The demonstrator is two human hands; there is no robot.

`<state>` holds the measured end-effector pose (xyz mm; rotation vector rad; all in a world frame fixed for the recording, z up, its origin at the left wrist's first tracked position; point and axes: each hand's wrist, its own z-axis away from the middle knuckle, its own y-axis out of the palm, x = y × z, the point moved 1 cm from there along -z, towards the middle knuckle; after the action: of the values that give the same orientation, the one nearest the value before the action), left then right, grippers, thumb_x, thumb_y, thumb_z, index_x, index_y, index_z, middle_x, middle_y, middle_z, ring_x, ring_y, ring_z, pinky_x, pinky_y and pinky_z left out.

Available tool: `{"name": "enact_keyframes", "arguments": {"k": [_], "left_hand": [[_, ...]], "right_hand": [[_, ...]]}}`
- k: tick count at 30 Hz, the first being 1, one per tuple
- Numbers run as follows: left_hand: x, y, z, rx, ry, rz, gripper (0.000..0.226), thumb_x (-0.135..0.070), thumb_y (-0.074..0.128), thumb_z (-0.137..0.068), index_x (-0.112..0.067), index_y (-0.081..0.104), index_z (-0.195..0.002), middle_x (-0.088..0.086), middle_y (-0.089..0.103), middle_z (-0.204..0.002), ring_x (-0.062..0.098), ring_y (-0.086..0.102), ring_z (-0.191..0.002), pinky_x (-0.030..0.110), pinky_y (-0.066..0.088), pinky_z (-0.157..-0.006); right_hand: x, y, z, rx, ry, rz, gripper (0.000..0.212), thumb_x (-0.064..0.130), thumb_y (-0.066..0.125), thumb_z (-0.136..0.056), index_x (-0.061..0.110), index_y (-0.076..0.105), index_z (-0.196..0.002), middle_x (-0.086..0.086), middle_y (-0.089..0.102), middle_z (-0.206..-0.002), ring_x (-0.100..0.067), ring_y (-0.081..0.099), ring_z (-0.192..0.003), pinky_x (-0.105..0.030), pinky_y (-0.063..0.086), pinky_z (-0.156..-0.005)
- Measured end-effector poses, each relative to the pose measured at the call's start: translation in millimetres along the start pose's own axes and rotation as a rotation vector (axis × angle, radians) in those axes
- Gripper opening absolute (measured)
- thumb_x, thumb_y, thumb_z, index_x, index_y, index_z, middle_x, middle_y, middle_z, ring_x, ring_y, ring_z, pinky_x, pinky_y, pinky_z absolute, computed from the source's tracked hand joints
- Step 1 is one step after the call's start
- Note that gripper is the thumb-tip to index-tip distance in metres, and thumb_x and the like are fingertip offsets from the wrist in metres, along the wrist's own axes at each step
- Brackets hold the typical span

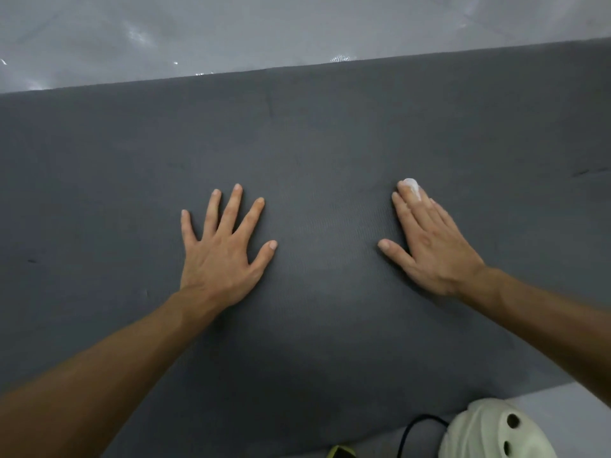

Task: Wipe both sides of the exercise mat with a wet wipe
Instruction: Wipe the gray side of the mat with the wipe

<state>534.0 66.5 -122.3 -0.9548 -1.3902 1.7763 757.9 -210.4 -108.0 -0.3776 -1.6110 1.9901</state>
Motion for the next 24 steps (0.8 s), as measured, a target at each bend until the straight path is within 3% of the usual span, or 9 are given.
{"name": "enact_keyframes", "arguments": {"k": [3,6,10,15,20,24], "left_hand": [[-0.1,1.1,-0.5,-0.008,-0.003,-0.023,0.076,-0.075,0.015,-0.097,-0.040,0.008,-0.164,-0.005,-0.005,-0.174,0.024,-0.007,-0.160,0.069,0.003,-0.122],[-3.7,-2.3,-6.3,-0.015,0.001,-0.012,0.077,-0.076,0.017,-0.096,-0.040,0.012,-0.164,-0.005,0.000,-0.174,0.025,-0.003,-0.160,0.069,0.004,-0.122],[-15.6,-9.3,-31.8,-0.035,0.045,-0.002,0.074,-0.073,0.018,-0.098,-0.038,0.017,-0.163,-0.006,0.005,-0.174,0.021,0.002,-0.160,0.065,0.004,-0.123],[-13.3,-9.8,-51.2,-0.023,0.022,0.025,0.071,-0.071,0.020,-0.100,-0.040,0.012,-0.164,-0.007,0.001,-0.174,0.020,-0.003,-0.160,0.062,0.003,-0.125],[-2.7,-8.1,-57.6,-0.029,0.063,0.015,0.076,-0.078,0.017,-0.097,-0.042,0.010,-0.163,-0.008,0.000,-0.174,0.018,-0.003,-0.160,0.060,0.002,-0.126],[2.7,-10.1,-66.8,-0.043,0.055,0.044,0.076,-0.077,0.022,-0.098,-0.040,0.013,-0.163,-0.007,0.002,-0.174,0.017,-0.002,-0.160,0.058,0.002,-0.126]], "right_hand": [[30.5,1.7,17.6,0.013,-0.136,0.014,0.097,0.077,0.018,-0.100,0.007,0.012,-0.166,-0.009,-0.003,-0.175,-0.020,-0.012,-0.160,-0.036,-0.003,-0.130],[67.5,6.8,47.8,0.059,-0.360,-0.002,0.097,0.077,0.027,-0.101,0.006,0.015,-0.165,-0.011,0.000,-0.174,-0.024,-0.008,-0.161,-0.042,0.006,-0.130],[95.0,16.6,74.4,0.112,-0.526,0.051,0.093,0.075,0.027,-0.103,0.008,0.014,-0.166,-0.007,-0.002,-0.175,-0.023,-0.009,-0.161,-0.040,0.002,-0.129],[58.7,16.8,52.4,0.021,-0.361,0.063,0.086,0.069,0.026,-0.106,0.008,0.013,-0.166,-0.008,-0.001,-0.175,-0.021,-0.002,-0.161,-0.041,0.012,-0.129],[-5.4,5.5,14.8,-0.027,-0.025,0.052,0.089,0.072,0.009,-0.103,0.010,0.007,-0.166,-0.005,-0.006,-0.175,-0.016,-0.008,-0.161,-0.039,0.005,-0.131],[-27.2,1.1,-8.0,-0.061,0.176,-0.053,0.093,0.075,0.006,-0.100,0.009,0.003,-0.166,-0.003,-0.010,-0.174,-0.015,-0.012,-0.160,-0.039,0.001,-0.130]]}}
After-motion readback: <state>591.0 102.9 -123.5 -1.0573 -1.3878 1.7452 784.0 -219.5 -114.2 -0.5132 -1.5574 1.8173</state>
